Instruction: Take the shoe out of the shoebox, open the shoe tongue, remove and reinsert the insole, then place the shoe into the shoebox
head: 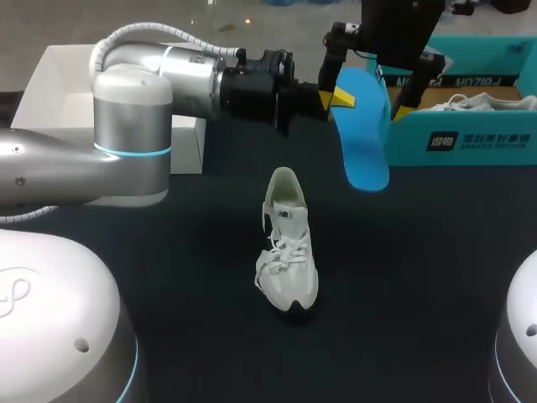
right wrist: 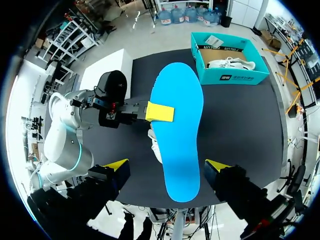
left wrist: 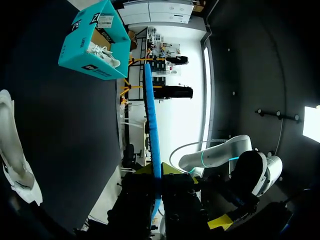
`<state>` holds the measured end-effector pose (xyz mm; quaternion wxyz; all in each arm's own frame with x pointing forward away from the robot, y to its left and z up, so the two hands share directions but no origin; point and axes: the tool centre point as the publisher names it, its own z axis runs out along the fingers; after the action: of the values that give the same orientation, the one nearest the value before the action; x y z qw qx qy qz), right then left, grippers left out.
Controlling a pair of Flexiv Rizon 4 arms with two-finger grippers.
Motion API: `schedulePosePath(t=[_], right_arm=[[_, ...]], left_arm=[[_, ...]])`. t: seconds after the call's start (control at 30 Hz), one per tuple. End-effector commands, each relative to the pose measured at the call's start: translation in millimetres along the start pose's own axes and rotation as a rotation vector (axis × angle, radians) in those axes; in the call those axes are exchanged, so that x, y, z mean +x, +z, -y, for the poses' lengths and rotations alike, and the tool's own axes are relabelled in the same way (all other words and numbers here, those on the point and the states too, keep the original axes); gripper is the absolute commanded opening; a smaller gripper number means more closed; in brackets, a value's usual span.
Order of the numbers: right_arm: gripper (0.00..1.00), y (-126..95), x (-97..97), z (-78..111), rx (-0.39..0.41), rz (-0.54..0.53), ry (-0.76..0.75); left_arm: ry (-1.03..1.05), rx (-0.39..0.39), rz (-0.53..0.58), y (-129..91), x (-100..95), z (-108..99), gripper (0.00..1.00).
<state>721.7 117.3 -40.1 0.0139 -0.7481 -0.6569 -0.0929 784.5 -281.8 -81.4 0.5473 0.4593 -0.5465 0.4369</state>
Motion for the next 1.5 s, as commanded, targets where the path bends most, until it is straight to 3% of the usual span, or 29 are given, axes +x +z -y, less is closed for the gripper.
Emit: schedulePosePath(t=[0.03,0.23,0.43,0.77,1.5], right_arm=[[1.0,-6.0,4.0,-16.7,0.049,0.072,0.021],[1.0,-23.4,5.2,-20.6,0.019,0.05,0.017],[1.0,-34.0,13.8,-10.4,0.017,0.053,-0.051],[1.0,-18.4,15.6,0.6,0.061,0.076,-0.094],[1.0,-18.2,15.3,-0.2,0.052,0.087,-0.079]], left_arm=[[-0.004,0.0,-0.02,-2.1,-5.0,-3.0,0.0],[-0.008,-0.023,-0.035,-2.0,-14.9,-3.6,0.0],[0.014,-0.042,-0.043,-6.4,-21.6,-2.0,0.0],[0.035,-0.055,-0.042,-5.6,-18.6,-3.5,0.0],[0.031,-0.03,-0.039,-4.0,-17.1,-4.8,0.0]])
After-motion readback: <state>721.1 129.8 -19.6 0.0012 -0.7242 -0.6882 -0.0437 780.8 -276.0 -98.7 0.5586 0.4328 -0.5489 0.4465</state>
